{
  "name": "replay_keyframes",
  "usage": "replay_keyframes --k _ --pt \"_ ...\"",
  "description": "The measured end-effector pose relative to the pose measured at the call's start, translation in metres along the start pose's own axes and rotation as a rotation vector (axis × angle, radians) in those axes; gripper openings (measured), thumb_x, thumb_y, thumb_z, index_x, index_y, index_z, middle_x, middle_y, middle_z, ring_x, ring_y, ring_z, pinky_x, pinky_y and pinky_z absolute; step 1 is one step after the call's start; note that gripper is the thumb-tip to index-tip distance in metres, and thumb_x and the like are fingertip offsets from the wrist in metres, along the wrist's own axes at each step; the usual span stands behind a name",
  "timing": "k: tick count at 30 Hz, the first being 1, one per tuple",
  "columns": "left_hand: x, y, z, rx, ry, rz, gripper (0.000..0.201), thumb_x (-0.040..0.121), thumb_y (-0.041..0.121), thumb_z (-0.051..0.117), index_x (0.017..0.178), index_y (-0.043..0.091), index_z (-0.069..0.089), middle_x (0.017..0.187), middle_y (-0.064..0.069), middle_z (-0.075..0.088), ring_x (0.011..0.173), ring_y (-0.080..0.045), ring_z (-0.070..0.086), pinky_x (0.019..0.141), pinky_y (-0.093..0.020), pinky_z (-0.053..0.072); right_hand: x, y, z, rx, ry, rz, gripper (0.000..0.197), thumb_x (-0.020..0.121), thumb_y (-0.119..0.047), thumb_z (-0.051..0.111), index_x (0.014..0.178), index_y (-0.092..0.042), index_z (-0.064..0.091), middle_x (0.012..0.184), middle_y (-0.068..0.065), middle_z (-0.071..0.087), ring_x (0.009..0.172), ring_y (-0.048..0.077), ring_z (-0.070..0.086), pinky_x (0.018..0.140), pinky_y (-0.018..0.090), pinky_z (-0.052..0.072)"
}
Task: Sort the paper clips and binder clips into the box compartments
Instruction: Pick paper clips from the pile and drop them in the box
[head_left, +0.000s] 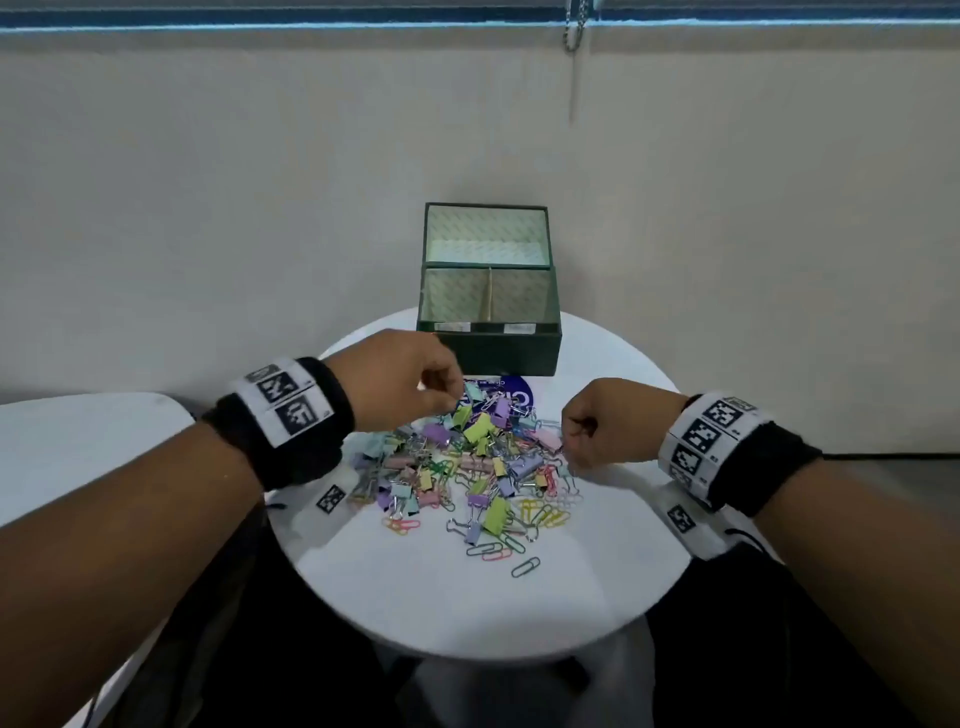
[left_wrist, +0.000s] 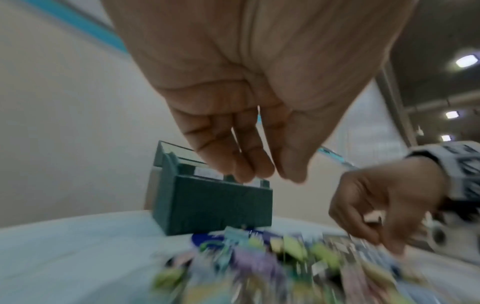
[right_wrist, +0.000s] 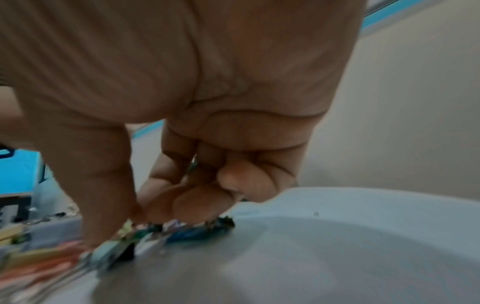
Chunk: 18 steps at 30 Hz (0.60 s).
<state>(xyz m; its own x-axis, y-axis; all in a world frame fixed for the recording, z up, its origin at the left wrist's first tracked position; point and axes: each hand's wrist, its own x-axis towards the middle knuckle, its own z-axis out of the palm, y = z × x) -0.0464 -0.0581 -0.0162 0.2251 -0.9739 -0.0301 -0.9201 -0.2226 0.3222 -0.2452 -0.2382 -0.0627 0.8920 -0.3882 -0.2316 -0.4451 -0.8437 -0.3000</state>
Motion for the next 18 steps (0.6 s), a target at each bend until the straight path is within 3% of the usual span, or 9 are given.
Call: replay_keyframes --k 4,8,13,16,18 --pt "-0.041 -0.010 0.009 0.054 -0.182 -0.006 0.002 0.085 0.035 0.074 0.087 0.034 0.073 0.084 0.014 0.066 0.077 -0.002 0.062 0.077 -0.030 0.053 -0.013 -0.008 0.009 0.059 -0.036 -0.040 0.008 0.076 -0.015 0.064 0.074 -0.018 0.071 0.068 -0.011 0.070 0.060 0.002 0.056 0.069 0.027 0.056" --pt "-0.057 0.005 0.027 0.064 -0.288 0.134 0.016 0.088 0.038 0.068 0.102 0.040 0.074 0.086 0.014 0.060 0.079 -0.004 0.060 0.078 -0.035 0.052 -0.015 -0.019 0.020 0.048 -0.067 -0.019 0.011 0.073 -0.029 0.083 0.074 -0.023 0.074 0.059 -0.023 0.066 0.058 -0.005 0.060 0.068 0.027 0.059" --pt "-0.047 0.034 0.052 0.163 -0.304 0.330 0.031 0.090 0.047 0.064 0.121 0.050 0.065 0.097 0.014 0.045 0.093 -0.008 0.050 0.081 -0.034 0.048 -0.007 -0.021 0.021 0.116 -0.007 0.032 0.012 0.073 -0.034 0.084 0.079 -0.030 0.075 0.059 -0.028 0.064 0.067 0.000 0.062 0.076 0.029 0.059" --pt "-0.038 0.035 0.057 0.242 -0.289 0.285 0.038 0.083 0.050 0.069 0.121 0.051 0.064 0.098 0.016 0.039 0.094 -0.007 0.050 0.082 -0.032 0.048 -0.009 -0.021 0.022 0.110 0.015 0.021 0.010 0.074 -0.033 0.078 0.081 -0.031 0.071 0.060 -0.023 0.063 0.066 0.004 0.060 0.076 0.032 0.059" --pt "-0.035 0.030 0.054 0.261 -0.271 0.224 0.038 0.081 0.049 0.070 0.119 0.048 0.065 0.101 0.017 0.040 0.091 -0.006 0.051 0.083 -0.032 0.049 -0.010 -0.021 0.023 0.119 0.000 0.022 0.012 0.071 -0.030 0.073 0.081 -0.033 0.068 0.069 -0.016 0.067 0.067 0.007 0.061 0.076 0.034 0.060"
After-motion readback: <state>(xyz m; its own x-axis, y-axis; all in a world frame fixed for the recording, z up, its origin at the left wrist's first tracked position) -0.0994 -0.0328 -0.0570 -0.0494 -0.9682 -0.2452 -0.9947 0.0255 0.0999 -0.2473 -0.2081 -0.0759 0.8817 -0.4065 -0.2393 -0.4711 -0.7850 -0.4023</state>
